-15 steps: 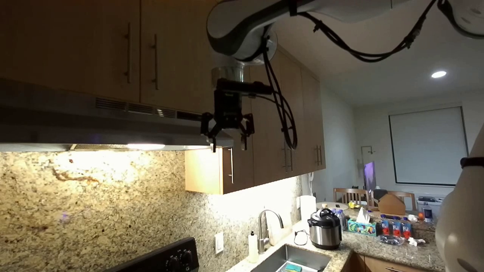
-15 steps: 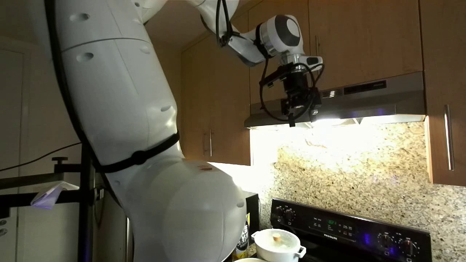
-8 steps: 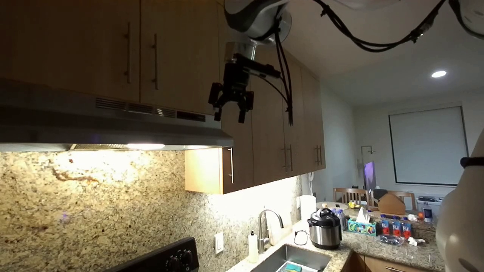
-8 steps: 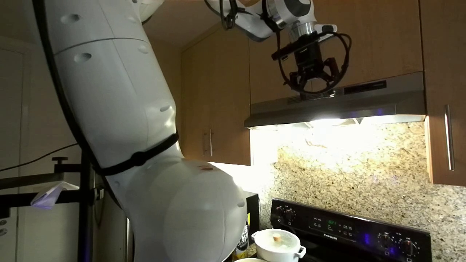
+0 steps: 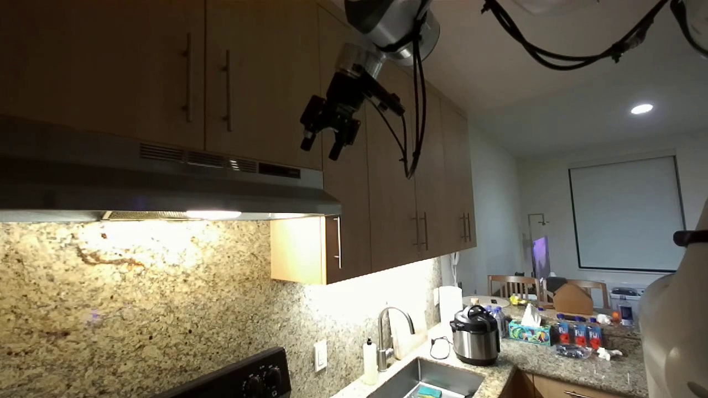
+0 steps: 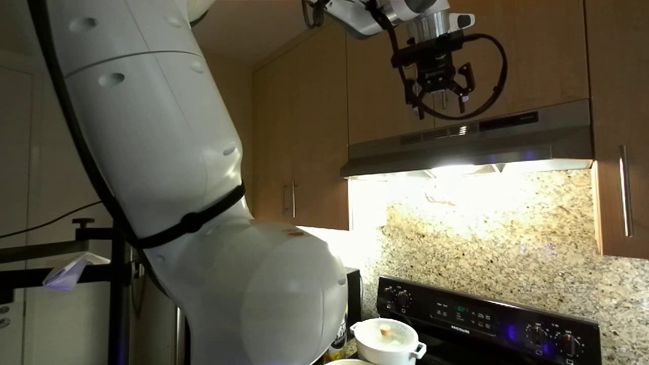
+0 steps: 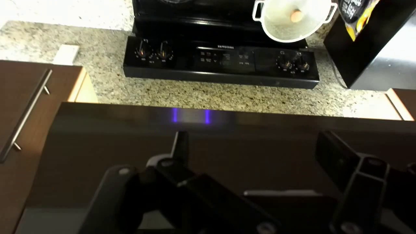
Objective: Turn off the light above the stove
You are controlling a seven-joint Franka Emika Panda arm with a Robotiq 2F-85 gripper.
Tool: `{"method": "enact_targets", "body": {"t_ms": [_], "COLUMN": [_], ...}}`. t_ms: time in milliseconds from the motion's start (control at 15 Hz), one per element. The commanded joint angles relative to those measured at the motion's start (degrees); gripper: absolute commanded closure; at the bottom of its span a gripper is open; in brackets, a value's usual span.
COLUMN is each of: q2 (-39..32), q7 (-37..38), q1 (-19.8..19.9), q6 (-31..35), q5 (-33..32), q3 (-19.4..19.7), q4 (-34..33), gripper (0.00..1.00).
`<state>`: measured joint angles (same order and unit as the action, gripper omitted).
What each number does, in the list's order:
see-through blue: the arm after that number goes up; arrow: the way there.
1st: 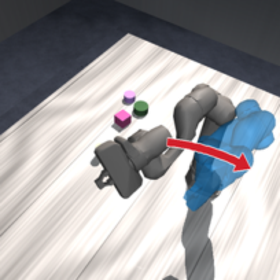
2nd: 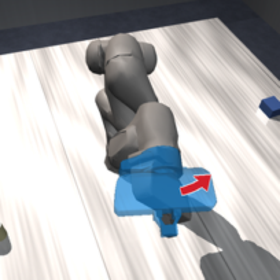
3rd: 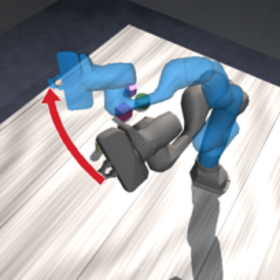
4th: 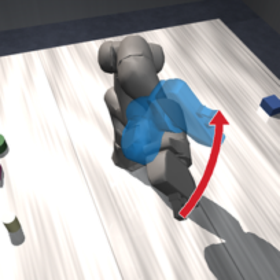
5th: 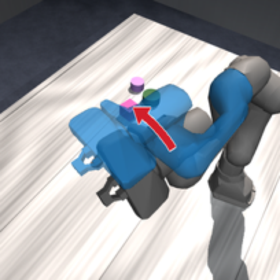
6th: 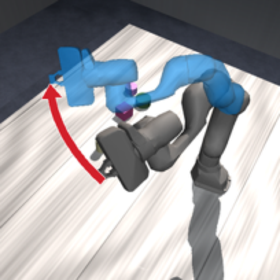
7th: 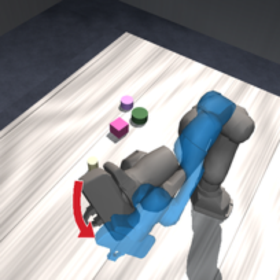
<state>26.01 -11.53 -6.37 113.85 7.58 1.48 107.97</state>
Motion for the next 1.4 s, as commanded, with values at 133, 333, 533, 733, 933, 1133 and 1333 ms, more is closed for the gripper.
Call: {"method": "enact_targets", "body": {"t_ms": [133,333,533,733,933,1133,1333], "q2": [-2.7,-4.8,-5.5,-6.3,-6.4,-6.7,-8.6], "q7": [0.3,5.0,11.0,10.1,10.6,10.7,11.9], "q1": [-0.9,0.5,2.2,1.5,1.9,1.2,1.4], "q6": [18.0,28.7,31.9,29.7,29.8,30.2,32.7], "q5": [5.8,4.3,2.9,3.6,3.6,6.2,8.0], "q3": [-0.2,-1.7,-2.1,-1.3,-1.3,-0.6,-0.5], "q4": [2.0,3.1,5.0,3.8,3.9,4.2,4.2], "gripper": [0.00,0.00,0.00,0.00,0.00,0.00,0.00]}}
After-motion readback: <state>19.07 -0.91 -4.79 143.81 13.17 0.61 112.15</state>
